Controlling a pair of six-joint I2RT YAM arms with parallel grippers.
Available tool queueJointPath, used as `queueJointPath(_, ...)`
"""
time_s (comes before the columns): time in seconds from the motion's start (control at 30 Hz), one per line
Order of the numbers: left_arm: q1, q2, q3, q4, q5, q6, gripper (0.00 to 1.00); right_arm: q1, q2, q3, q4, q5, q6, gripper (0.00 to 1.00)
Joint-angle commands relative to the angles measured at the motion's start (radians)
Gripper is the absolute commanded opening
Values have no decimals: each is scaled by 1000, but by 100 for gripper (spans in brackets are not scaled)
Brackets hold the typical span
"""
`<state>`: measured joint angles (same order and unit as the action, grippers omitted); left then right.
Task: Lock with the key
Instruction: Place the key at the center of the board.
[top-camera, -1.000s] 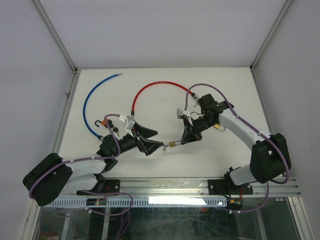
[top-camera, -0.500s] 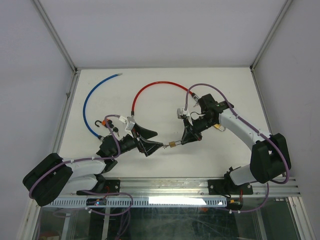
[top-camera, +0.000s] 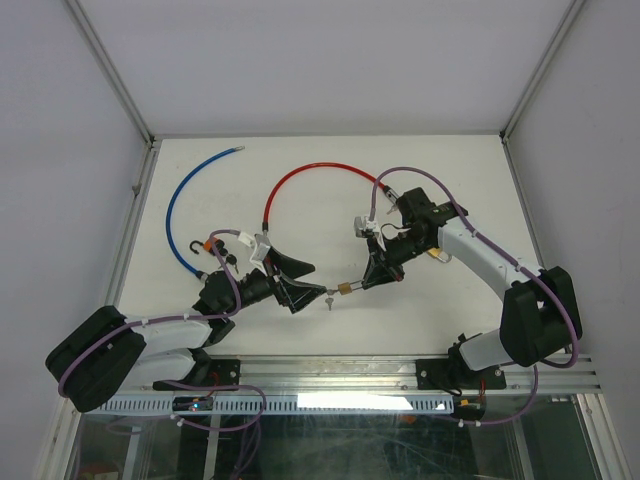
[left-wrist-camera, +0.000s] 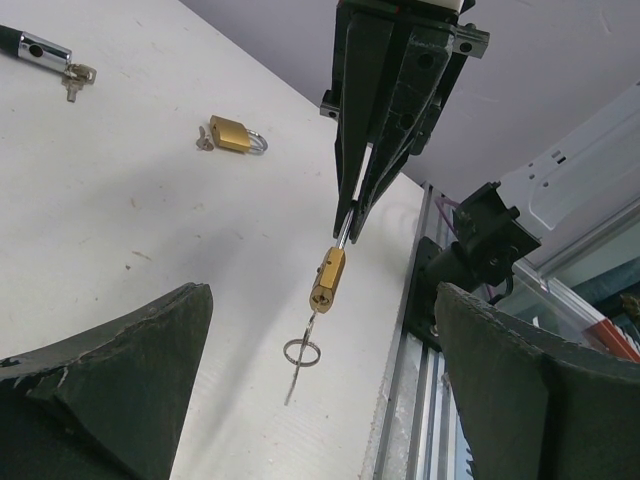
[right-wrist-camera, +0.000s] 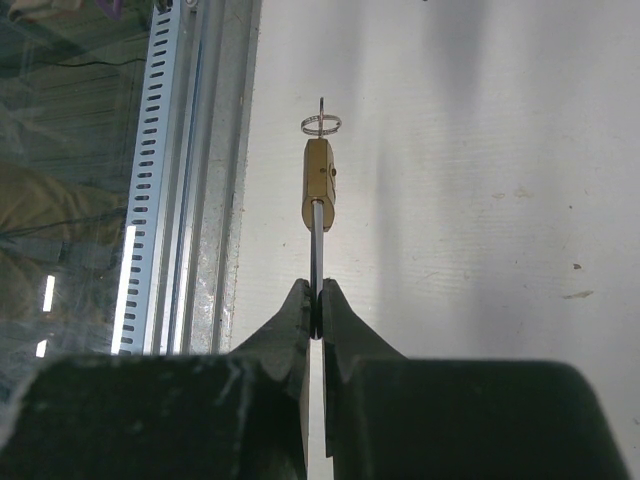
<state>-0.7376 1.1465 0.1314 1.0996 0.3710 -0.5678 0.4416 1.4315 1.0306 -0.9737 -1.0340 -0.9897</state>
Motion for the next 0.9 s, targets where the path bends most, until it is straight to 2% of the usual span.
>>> queueJointPath(0.0,8,3,-7,41,15,-2,95,-9,-37,37,-3,-57,-13,0)
queueJointPath(0.87,8,7,-12,30,25,-4,95,-11,-36,36,-3,-59,-15,0)
